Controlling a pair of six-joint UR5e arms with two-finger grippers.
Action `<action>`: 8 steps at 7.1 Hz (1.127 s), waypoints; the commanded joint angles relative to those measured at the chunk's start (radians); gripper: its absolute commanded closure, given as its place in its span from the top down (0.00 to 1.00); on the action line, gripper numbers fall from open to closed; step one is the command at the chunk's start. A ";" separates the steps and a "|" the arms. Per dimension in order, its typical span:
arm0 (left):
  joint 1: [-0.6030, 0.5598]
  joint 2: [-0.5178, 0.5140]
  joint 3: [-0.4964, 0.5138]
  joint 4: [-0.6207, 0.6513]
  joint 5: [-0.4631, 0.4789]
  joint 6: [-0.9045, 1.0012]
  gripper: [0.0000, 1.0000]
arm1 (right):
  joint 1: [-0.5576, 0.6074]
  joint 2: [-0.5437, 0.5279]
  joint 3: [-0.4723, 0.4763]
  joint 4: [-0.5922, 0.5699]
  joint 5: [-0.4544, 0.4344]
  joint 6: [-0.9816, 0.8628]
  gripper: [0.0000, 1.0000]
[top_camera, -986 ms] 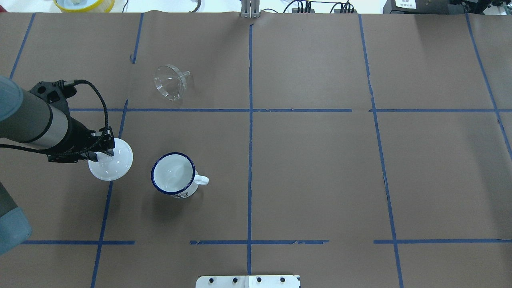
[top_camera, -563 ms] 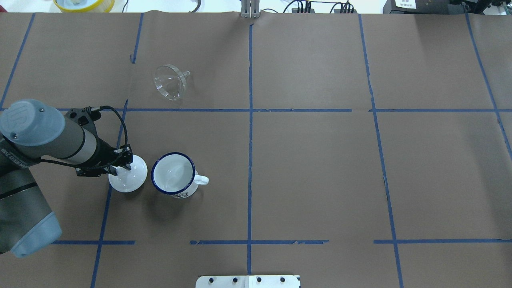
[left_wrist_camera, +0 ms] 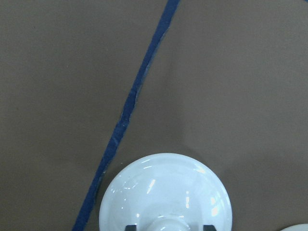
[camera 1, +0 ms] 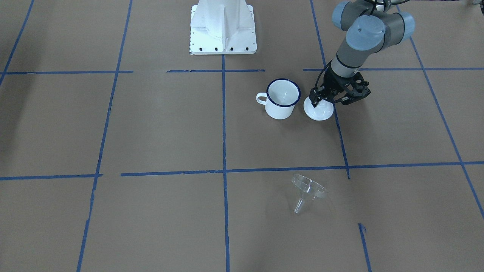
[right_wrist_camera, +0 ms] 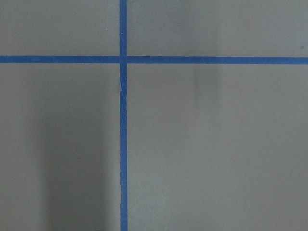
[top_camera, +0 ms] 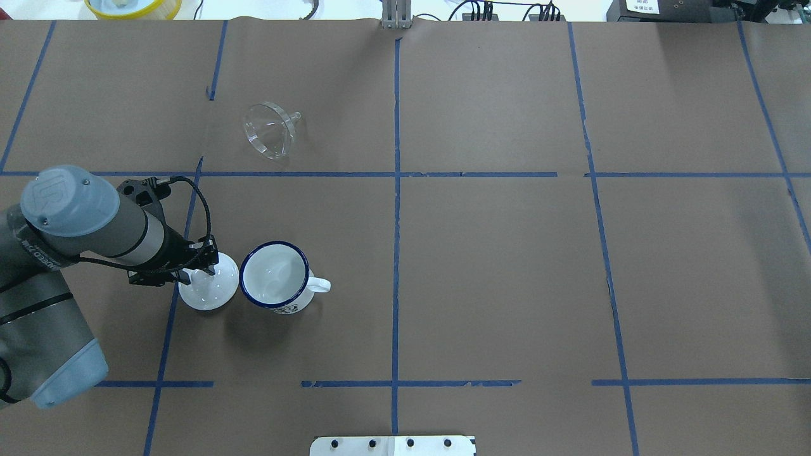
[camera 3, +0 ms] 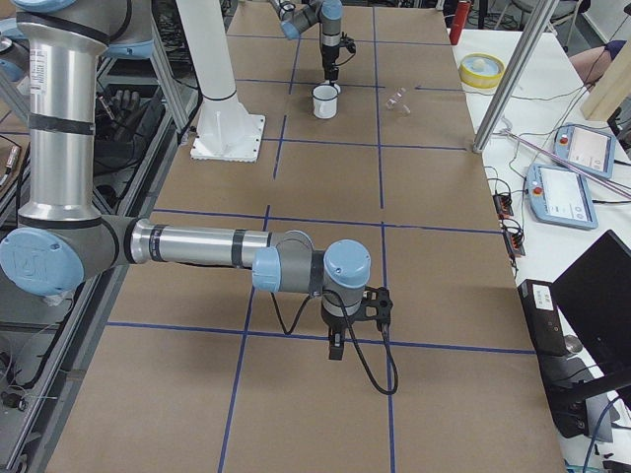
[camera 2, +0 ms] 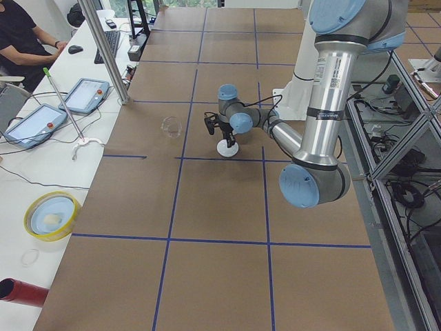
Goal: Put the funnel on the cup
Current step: 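Move the left gripper to the clear glass funnel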
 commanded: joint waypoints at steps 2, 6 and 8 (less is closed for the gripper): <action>-0.185 -0.098 0.013 -0.031 0.013 -0.092 0.96 | 0.000 0.000 -0.001 0.000 0.000 0.000 1.00; -0.172 -0.279 0.402 -0.606 0.357 -0.682 0.92 | 0.000 0.000 0.000 0.000 0.000 0.000 1.00; -0.140 -0.294 0.464 -0.690 0.457 -0.712 0.92 | 0.000 0.000 0.000 0.000 0.000 0.000 1.00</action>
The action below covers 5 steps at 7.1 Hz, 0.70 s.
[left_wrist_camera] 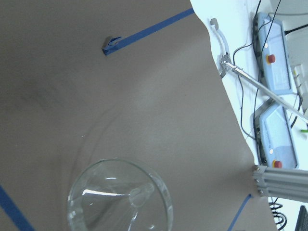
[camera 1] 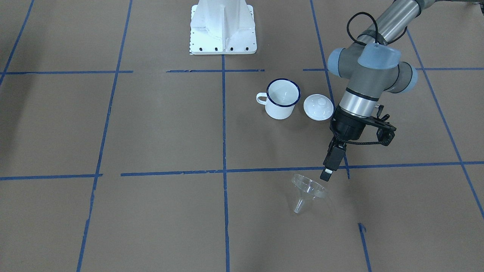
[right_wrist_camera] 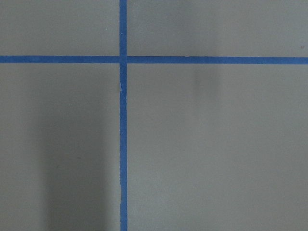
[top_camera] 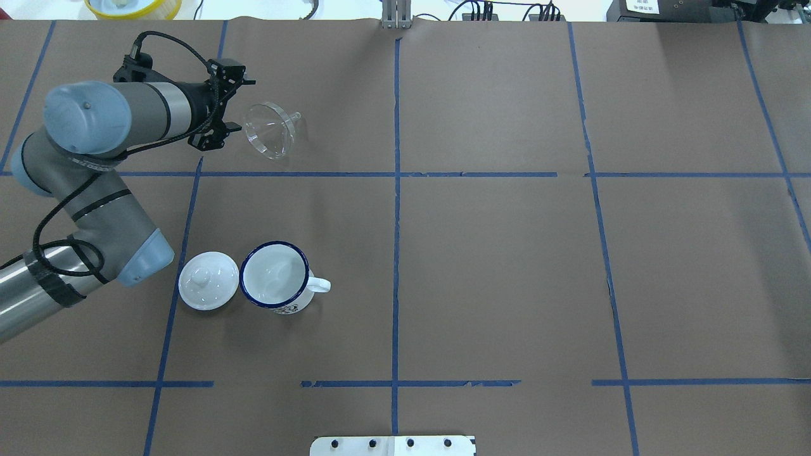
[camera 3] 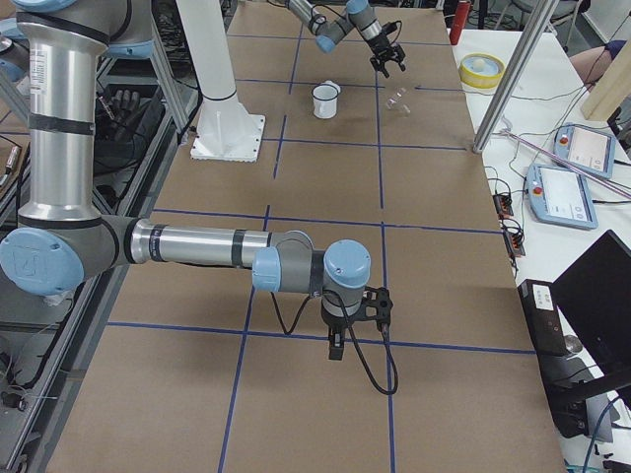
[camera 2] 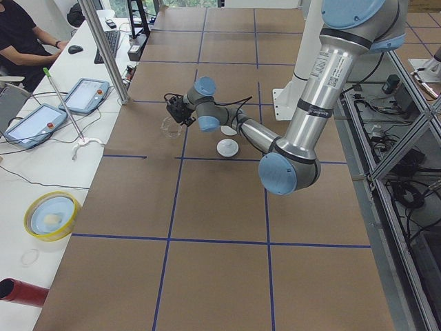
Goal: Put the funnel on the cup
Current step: 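Close the left gripper on the glass funnel's rim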
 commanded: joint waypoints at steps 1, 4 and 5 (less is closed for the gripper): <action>0.017 -0.020 0.088 -0.105 0.048 -0.028 0.91 | 0.000 0.000 0.001 0.000 0.000 0.000 1.00; 0.024 -0.045 0.157 -0.161 0.047 -0.018 0.83 | 0.000 0.000 0.001 0.000 0.000 0.000 1.00; 0.026 -0.051 0.182 -0.189 0.047 -0.018 0.80 | 0.000 0.000 0.001 0.000 0.000 0.000 1.00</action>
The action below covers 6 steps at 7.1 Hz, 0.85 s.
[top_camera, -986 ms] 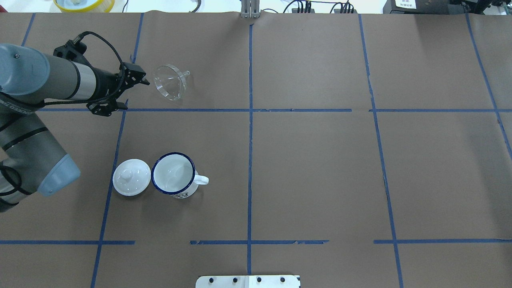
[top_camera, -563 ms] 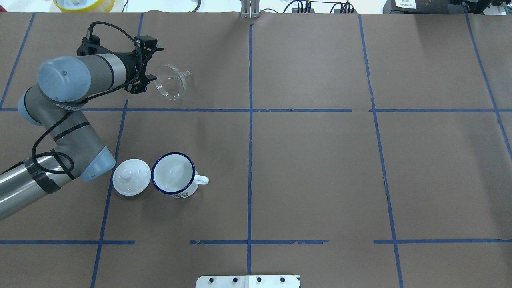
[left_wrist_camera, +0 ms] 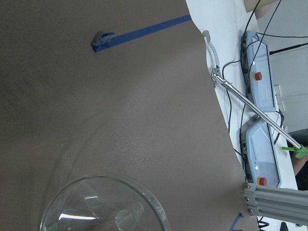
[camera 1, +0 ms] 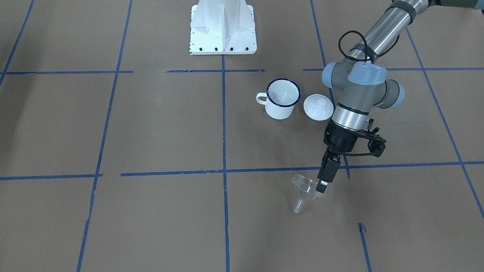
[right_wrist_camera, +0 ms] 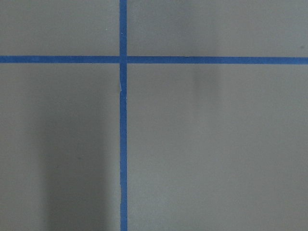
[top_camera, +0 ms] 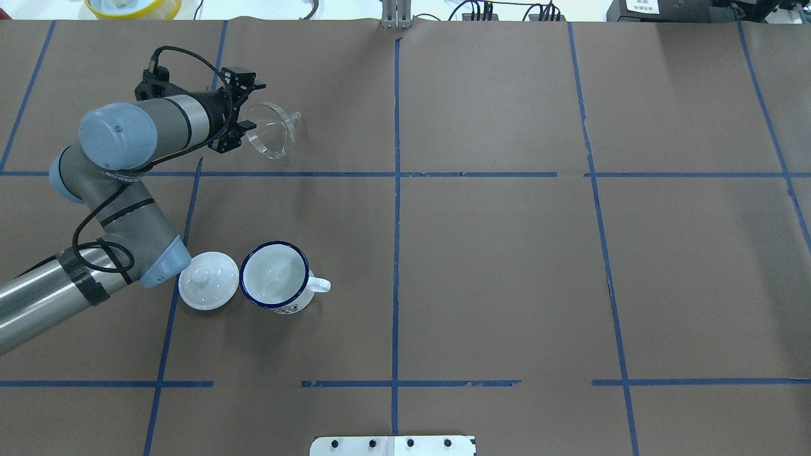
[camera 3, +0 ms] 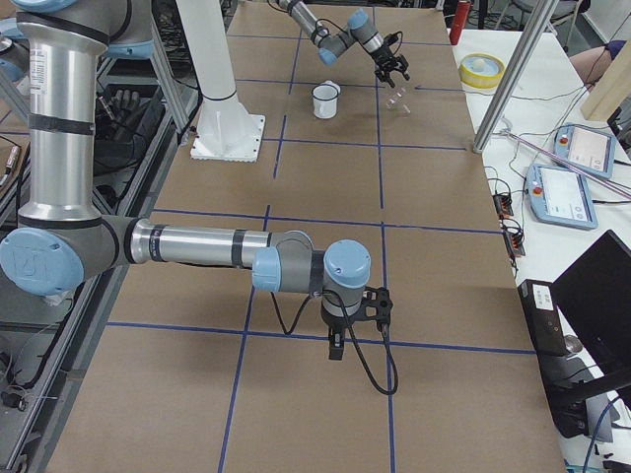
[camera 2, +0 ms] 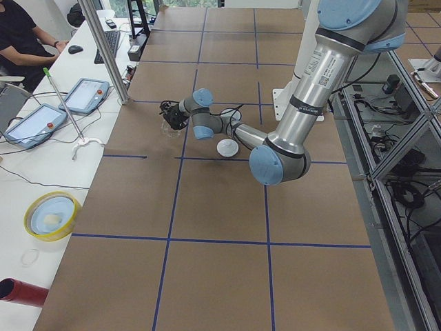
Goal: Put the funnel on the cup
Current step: 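Close the left gripper on the glass funnel's rim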
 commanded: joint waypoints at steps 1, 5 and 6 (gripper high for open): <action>0.002 -0.030 0.059 -0.037 -0.003 0.001 0.78 | 0.000 0.000 0.000 0.000 0.000 0.000 1.00; 0.002 -0.046 0.074 -0.037 -0.006 0.004 0.00 | 0.000 0.000 0.000 0.000 0.000 0.000 1.00; 0.002 -0.046 0.074 -0.037 -0.008 0.042 0.00 | 0.000 0.000 -0.001 0.000 0.000 0.000 1.00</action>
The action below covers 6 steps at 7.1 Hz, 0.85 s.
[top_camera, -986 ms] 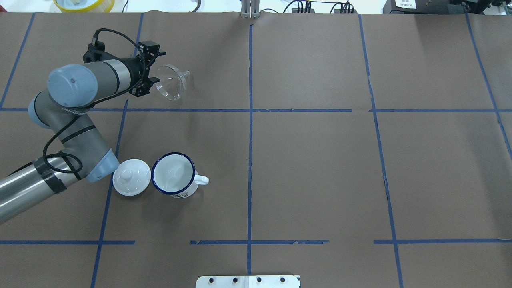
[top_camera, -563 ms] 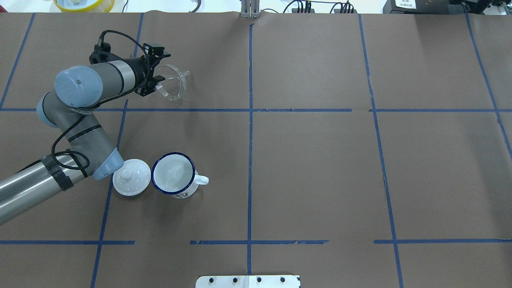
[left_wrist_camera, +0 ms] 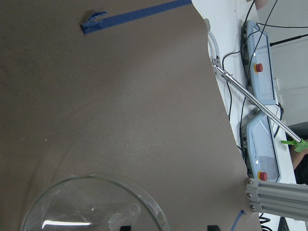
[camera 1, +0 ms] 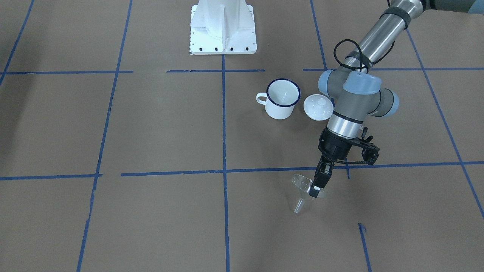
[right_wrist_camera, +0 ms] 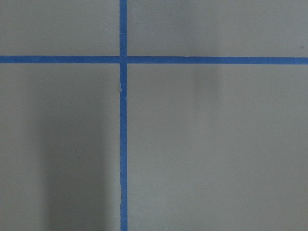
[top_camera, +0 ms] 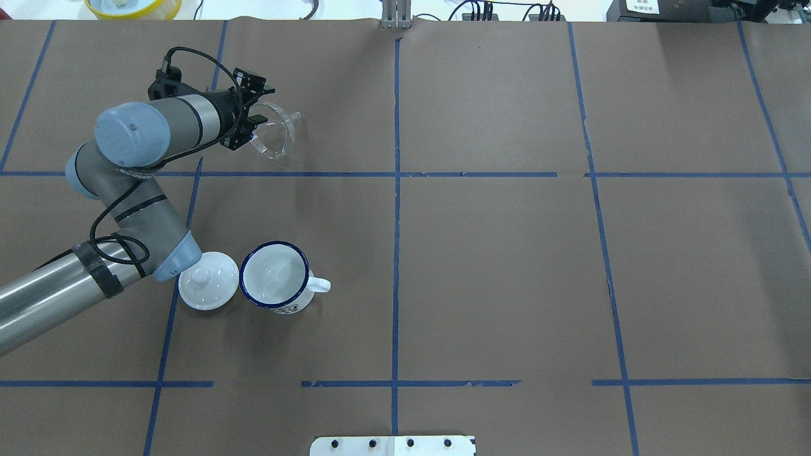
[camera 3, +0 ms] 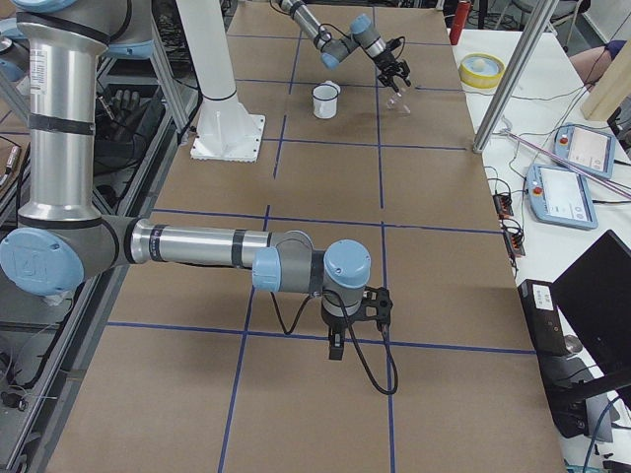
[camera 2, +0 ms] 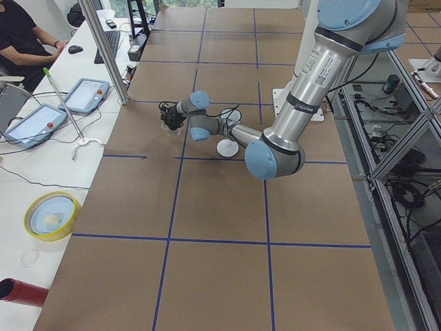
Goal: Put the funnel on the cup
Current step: 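Close the left gripper on the glass funnel's rim, then lift the glass funnel and carry it over the open mug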
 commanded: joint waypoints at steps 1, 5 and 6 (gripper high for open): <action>-0.003 -0.001 -0.007 0.002 -0.003 0.040 0.00 | 0.000 0.000 0.000 0.000 0.000 0.000 1.00; -0.103 -0.002 -0.423 0.553 -0.141 0.107 0.00 | 0.000 0.000 0.000 0.000 0.000 0.000 1.00; -0.097 -0.031 -0.549 0.812 -0.173 0.150 0.00 | 0.000 0.000 0.000 0.000 0.000 0.000 1.00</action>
